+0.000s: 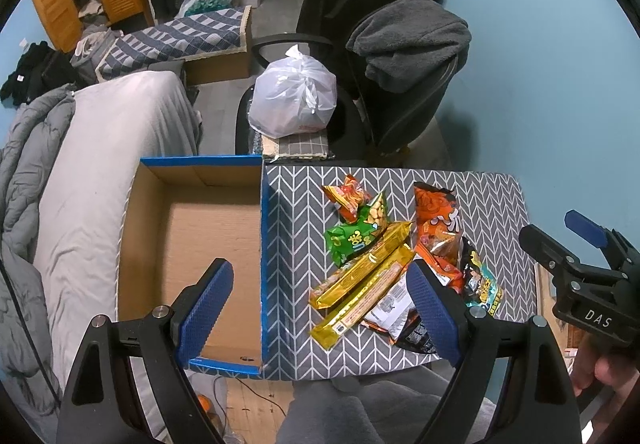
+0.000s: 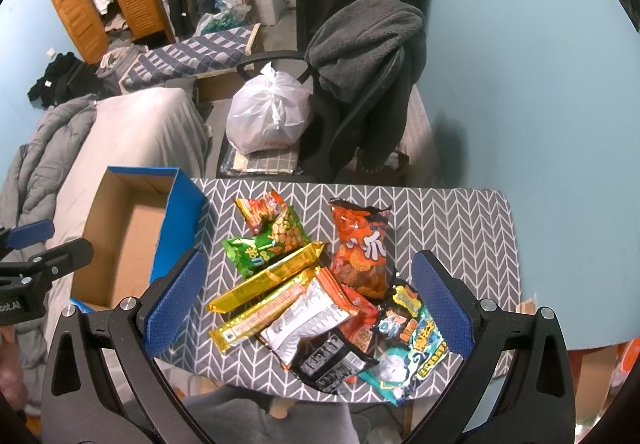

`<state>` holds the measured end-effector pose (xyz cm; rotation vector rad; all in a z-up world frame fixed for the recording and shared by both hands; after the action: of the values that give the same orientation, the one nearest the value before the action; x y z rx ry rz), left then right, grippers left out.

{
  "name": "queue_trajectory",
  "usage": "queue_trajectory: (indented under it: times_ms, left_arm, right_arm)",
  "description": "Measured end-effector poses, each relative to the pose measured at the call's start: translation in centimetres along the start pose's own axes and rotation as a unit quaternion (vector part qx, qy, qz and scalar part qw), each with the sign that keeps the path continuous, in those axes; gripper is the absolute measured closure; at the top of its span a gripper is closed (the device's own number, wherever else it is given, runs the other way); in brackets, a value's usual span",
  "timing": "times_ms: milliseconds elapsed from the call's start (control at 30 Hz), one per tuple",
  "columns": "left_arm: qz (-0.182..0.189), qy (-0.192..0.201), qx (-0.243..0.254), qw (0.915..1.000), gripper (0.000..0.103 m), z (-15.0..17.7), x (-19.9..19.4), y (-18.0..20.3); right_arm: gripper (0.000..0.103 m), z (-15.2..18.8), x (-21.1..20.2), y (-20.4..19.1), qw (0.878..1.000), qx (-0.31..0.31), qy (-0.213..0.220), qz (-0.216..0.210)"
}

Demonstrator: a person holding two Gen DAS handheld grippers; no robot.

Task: Organize snacks

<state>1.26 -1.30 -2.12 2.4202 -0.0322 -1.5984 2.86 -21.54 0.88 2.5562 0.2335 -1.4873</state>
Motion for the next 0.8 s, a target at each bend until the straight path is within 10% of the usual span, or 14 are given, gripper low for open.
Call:
queue_trajectory:
  times_ms: [800]
  left_arm:
    - [0.003,-0.006,0.009,0.9999,0.014,-1.1,0.8,1.6]
  right_arm:
    - [0.002,-0.3,0.3,0.7,1.000,0.000,-0.003,-0.003]
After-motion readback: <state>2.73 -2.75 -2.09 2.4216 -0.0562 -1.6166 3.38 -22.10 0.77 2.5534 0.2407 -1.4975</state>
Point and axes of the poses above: each gripper's, at about its wrist camera, not at the fingertips, and x roughly the way its jaws point, y to its right, z to its underside, the point moved 2 cm from there along x, roughly the way its jaws point, and after that the axes turned 7 degrees about z, right-handed, at the moved point
